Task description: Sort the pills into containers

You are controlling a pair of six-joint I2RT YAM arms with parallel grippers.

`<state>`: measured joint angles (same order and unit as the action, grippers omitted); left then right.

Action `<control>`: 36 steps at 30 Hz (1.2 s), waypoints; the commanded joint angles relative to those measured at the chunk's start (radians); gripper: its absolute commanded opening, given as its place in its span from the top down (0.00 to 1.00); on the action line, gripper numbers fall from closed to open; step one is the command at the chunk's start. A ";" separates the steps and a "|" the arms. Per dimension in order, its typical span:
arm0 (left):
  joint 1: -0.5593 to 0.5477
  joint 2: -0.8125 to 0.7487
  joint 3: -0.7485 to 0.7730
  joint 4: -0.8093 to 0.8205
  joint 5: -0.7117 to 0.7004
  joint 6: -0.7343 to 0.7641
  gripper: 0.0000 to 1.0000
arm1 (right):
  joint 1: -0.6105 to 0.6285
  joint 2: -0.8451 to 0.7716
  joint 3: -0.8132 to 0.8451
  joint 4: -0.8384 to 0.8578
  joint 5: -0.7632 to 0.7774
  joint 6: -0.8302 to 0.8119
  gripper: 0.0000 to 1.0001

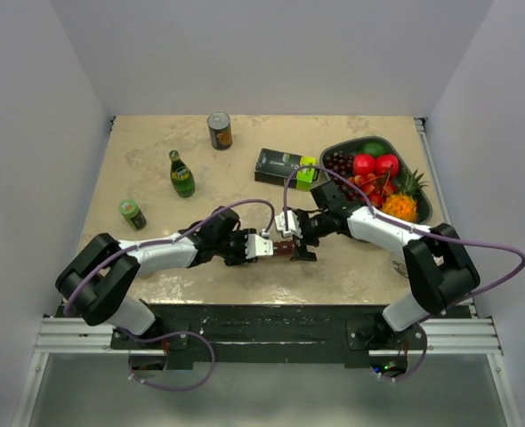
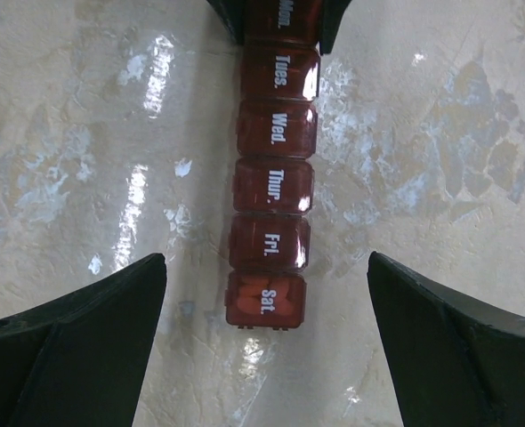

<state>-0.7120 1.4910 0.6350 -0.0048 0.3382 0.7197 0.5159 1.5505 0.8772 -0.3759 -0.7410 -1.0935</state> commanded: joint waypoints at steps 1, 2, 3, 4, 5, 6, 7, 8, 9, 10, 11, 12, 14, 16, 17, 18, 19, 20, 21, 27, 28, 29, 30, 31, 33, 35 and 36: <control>-0.007 -0.044 -0.004 0.015 0.047 0.024 0.91 | 0.018 0.017 0.008 0.040 0.049 -0.016 0.05; -0.007 -0.049 -0.006 0.017 0.050 0.023 0.91 | 0.021 0.022 0.009 0.038 0.054 -0.016 0.06; -0.007 -0.057 -0.008 0.017 0.050 0.023 0.91 | 0.024 0.025 0.012 0.034 0.058 -0.019 0.06; -0.007 -0.058 -0.008 0.017 0.050 0.021 0.91 | 0.029 0.037 0.014 0.032 0.064 -0.020 0.07; -0.007 -0.063 -0.011 0.017 0.051 0.020 0.91 | 0.032 0.040 0.016 0.031 0.069 -0.020 0.08; -0.007 -0.064 -0.011 0.016 0.054 0.020 0.92 | 0.035 0.043 0.016 0.031 0.074 -0.020 0.09; -0.007 -0.067 -0.009 0.016 0.058 0.018 0.92 | 0.042 0.051 0.017 0.032 0.080 -0.020 0.10; -0.007 -0.069 -0.009 0.016 0.058 0.018 0.92 | 0.044 0.054 0.019 0.032 0.087 -0.019 0.12; -0.007 -0.071 -0.009 0.017 0.061 0.017 0.92 | 0.047 0.059 0.020 0.032 0.094 -0.014 0.12; -0.007 -0.072 -0.009 0.016 0.061 0.015 0.92 | 0.055 0.062 0.023 0.035 0.098 -0.008 0.14; -0.007 -0.074 -0.011 0.016 0.062 0.015 0.92 | 0.058 0.068 0.026 0.037 0.107 -0.003 0.15; -0.007 -0.077 -0.011 0.016 0.067 0.015 0.92 | 0.059 0.072 0.029 0.037 0.114 0.006 0.18; -0.007 -0.077 -0.009 0.014 0.068 0.014 0.93 | 0.072 0.089 0.043 0.035 0.126 0.018 0.21; -0.007 -0.080 -0.008 0.014 0.071 0.012 0.93 | 0.088 0.103 0.057 0.026 0.147 0.030 0.26; -0.007 -0.081 -0.009 0.014 0.071 0.011 0.93 | 0.091 0.115 0.062 0.025 0.153 0.040 0.27; -0.007 -0.080 -0.008 0.014 0.071 0.011 0.93 | 0.096 0.120 0.065 0.023 0.163 0.043 0.28; -0.006 -0.080 -0.009 0.012 0.070 0.009 0.93 | 0.099 0.123 0.071 0.023 0.167 0.047 0.31; -0.007 -0.081 -0.008 0.012 0.071 0.009 0.93 | 0.101 0.126 0.074 0.022 0.170 0.055 0.32; -0.007 -0.081 -0.009 0.012 0.068 0.011 0.93 | 0.101 0.128 0.075 0.022 0.170 0.057 0.33; -0.007 -0.078 -0.009 0.011 0.074 0.007 0.93 | 0.102 0.135 0.097 0.025 0.178 0.110 0.41; -0.007 -0.078 -0.009 0.011 0.071 0.007 0.93 | 0.104 0.144 0.111 0.019 0.178 0.118 0.43; -0.007 -0.078 -0.011 0.011 0.073 0.006 0.93 | 0.102 0.146 0.118 0.012 0.177 0.125 0.45; -0.007 -0.080 -0.011 0.011 0.070 0.004 0.93 | 0.104 0.151 0.123 0.002 0.175 0.130 0.44; -0.007 -0.080 -0.012 0.011 0.071 0.004 0.93 | 0.102 0.152 0.134 -0.003 0.172 0.136 0.43; -0.007 -0.081 -0.018 0.012 0.067 0.004 0.93 | 0.104 0.154 0.150 -0.038 0.149 0.145 0.30; -0.007 -0.081 -0.026 0.012 0.061 0.004 0.93 | 0.096 0.137 0.166 -0.049 0.128 0.152 0.23; -0.007 -0.084 -0.029 0.012 0.059 0.007 0.93 | 0.092 0.128 0.166 -0.044 0.108 0.152 0.19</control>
<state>-0.7063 1.4311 0.6201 -0.0387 0.3698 0.7147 0.6041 1.7130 0.9806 -0.4156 -0.5694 -0.9924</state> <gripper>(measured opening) 0.482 0.749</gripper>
